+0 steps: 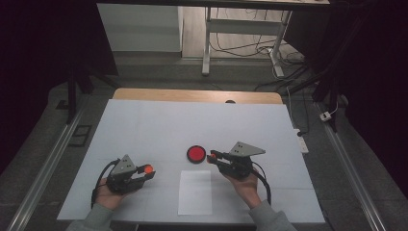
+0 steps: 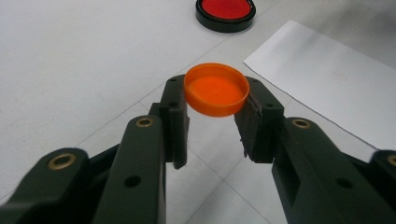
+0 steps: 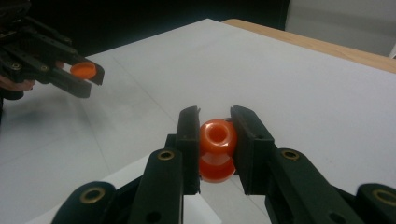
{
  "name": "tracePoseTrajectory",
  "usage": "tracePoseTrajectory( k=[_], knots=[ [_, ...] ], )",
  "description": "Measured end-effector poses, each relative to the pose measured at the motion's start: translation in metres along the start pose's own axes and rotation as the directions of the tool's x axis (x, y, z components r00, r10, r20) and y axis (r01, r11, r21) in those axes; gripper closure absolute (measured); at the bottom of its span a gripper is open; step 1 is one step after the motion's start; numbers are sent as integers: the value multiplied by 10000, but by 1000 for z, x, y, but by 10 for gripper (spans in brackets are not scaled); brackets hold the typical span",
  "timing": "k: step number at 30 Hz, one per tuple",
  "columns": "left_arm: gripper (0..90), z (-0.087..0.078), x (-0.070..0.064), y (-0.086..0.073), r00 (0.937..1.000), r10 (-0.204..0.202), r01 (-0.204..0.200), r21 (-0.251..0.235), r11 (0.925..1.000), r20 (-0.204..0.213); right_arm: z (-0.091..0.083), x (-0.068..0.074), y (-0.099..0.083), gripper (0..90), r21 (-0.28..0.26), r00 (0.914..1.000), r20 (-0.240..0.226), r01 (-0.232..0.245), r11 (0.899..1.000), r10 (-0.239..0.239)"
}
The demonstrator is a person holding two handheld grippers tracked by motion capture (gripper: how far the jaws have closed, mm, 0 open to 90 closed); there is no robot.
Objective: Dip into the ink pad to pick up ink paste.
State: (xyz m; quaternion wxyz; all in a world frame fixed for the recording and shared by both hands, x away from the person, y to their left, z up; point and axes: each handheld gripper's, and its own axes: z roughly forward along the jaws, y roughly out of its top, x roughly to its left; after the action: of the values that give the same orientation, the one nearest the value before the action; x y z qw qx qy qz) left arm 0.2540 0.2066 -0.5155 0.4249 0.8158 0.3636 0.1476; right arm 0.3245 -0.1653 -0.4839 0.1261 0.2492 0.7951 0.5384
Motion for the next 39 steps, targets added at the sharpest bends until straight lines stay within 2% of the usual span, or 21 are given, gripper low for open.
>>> tracePoseTrajectory(
  k=[27, 39],
  knots=[
    [647, -1, 0, 1, 10000, 31, -31, -76, 10000, -4, -33, 5, -15, 720, 13, 9999, -62, -101, 9999, 102],
    [647, -2, 1, 1, 10000, 48, -49, -89, 9999, -20, -33, 12, -14, 720, 66, 9996, -287, 75, 9999, -73]
  ],
)
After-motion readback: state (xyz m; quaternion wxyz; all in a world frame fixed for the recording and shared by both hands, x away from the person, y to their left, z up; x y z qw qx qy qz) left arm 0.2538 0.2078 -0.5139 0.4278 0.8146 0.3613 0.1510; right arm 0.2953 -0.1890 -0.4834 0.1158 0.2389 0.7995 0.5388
